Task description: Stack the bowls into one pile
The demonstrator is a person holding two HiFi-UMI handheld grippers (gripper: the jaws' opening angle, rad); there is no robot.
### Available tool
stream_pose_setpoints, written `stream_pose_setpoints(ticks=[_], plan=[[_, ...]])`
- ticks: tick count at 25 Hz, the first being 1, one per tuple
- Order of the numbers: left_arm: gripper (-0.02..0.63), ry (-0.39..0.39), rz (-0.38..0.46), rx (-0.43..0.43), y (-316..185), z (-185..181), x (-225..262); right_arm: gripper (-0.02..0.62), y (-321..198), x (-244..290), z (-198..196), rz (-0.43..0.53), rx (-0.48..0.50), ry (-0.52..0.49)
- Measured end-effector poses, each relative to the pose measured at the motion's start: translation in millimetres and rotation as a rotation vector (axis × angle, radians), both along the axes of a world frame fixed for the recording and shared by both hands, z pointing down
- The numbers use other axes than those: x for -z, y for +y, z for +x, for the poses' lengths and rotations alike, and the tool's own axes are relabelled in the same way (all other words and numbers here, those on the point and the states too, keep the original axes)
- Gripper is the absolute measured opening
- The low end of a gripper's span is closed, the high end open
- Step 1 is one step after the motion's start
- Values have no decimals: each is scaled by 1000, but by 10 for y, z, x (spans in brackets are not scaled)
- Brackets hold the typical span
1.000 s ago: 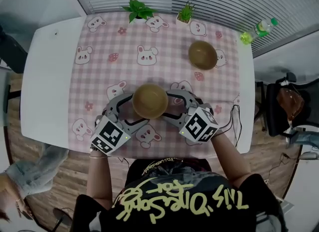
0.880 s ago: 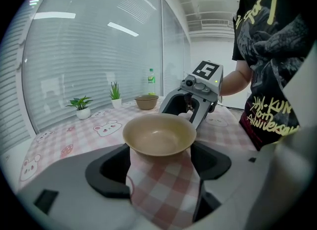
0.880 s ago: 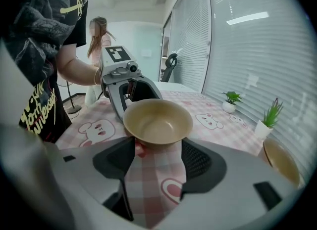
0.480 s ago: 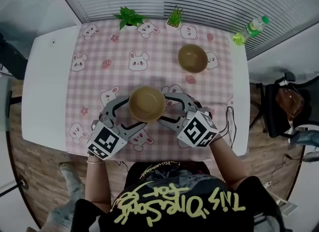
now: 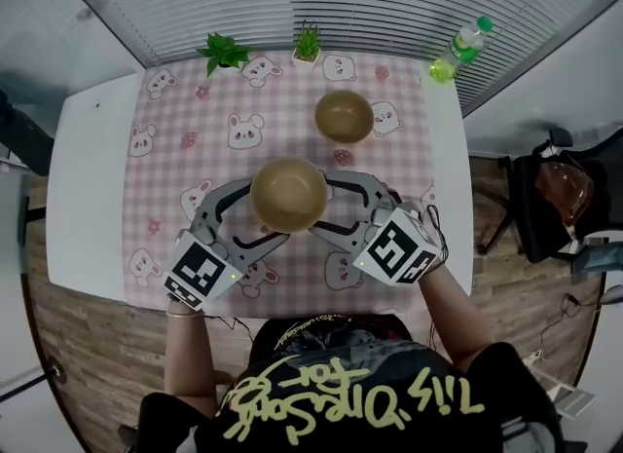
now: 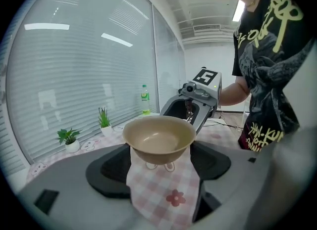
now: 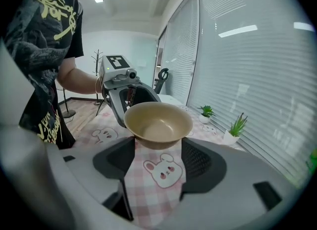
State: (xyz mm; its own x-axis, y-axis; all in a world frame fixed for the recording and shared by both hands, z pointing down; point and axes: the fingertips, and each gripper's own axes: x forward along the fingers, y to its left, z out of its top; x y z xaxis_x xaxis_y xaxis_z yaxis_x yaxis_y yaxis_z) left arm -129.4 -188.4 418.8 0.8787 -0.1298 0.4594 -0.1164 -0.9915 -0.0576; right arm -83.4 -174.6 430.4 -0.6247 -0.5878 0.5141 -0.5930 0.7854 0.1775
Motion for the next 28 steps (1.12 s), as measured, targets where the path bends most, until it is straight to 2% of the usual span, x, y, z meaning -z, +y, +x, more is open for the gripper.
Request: stream_pose_setpoints(ticks=[9, 16, 28], plan=[[374, 39, 43, -24, -54, 506, 242, 296, -38, 274, 496, 56, -41, 35], [376, 56, 68, -41, -109, 895, 434, 298, -84, 481, 811, 93, -39, 11], [377, 85, 46, -55, -380, 1181, 359, 296, -321, 447, 1108, 93, -79, 12]])
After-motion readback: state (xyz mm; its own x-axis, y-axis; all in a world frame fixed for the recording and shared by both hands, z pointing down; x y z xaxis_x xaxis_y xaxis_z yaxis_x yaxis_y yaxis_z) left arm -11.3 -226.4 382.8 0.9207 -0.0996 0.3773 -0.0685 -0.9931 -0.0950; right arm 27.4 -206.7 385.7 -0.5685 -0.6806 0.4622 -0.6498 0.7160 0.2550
